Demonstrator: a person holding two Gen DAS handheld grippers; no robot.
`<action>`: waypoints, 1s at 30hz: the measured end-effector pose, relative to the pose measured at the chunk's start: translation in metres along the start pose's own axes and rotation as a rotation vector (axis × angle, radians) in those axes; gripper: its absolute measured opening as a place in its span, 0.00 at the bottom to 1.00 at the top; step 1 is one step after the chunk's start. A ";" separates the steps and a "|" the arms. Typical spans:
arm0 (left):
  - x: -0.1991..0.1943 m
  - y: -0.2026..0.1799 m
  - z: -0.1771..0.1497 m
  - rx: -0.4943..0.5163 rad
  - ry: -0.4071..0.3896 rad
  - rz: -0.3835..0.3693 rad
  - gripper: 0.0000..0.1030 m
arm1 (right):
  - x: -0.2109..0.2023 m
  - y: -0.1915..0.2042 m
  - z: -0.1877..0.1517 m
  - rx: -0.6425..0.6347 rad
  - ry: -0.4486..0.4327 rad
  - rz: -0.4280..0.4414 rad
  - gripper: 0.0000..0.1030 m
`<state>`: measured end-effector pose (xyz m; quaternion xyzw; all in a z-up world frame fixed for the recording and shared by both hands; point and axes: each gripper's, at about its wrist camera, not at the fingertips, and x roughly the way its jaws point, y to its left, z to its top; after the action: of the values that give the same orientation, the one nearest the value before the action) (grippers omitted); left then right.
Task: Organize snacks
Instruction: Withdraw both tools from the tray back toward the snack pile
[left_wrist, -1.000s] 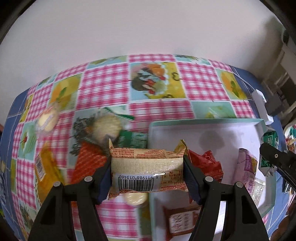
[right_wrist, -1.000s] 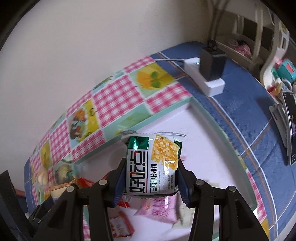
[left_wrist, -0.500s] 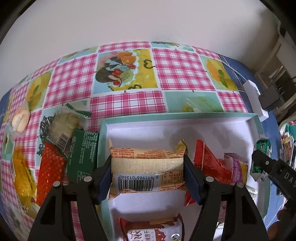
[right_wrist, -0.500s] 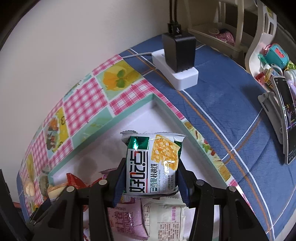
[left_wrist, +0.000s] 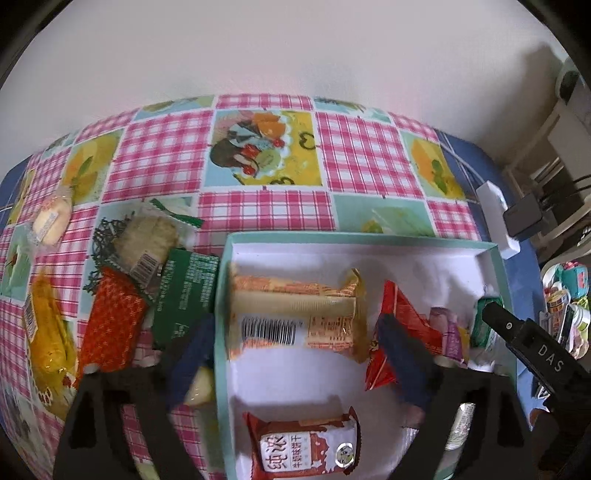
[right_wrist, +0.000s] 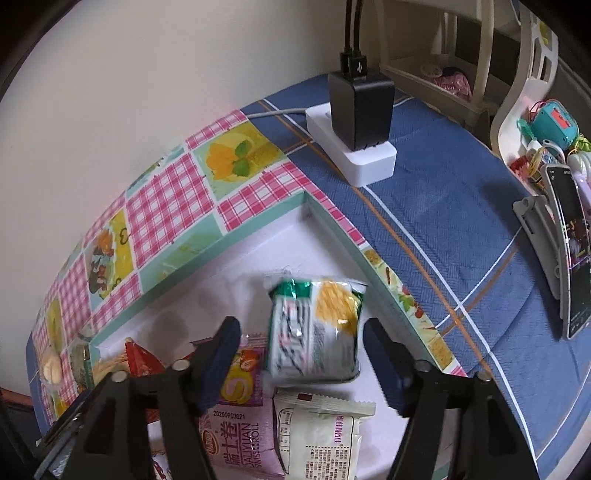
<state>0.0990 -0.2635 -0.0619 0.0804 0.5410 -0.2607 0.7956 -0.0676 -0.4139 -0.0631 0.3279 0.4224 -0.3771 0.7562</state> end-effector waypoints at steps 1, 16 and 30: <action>-0.004 0.003 0.000 -0.008 -0.013 0.002 0.96 | -0.001 0.000 0.000 -0.001 -0.002 0.005 0.82; -0.036 0.071 -0.016 -0.095 -0.096 0.176 0.99 | -0.017 0.033 -0.022 -0.080 -0.004 0.053 1.00; -0.082 0.151 -0.040 -0.178 -0.157 0.432 0.99 | -0.043 0.101 -0.055 -0.230 -0.014 0.099 1.00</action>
<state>0.1188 -0.0918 -0.0277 0.1033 0.4687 -0.0415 0.8763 -0.0190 -0.3052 -0.0304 0.2570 0.4410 -0.2906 0.8093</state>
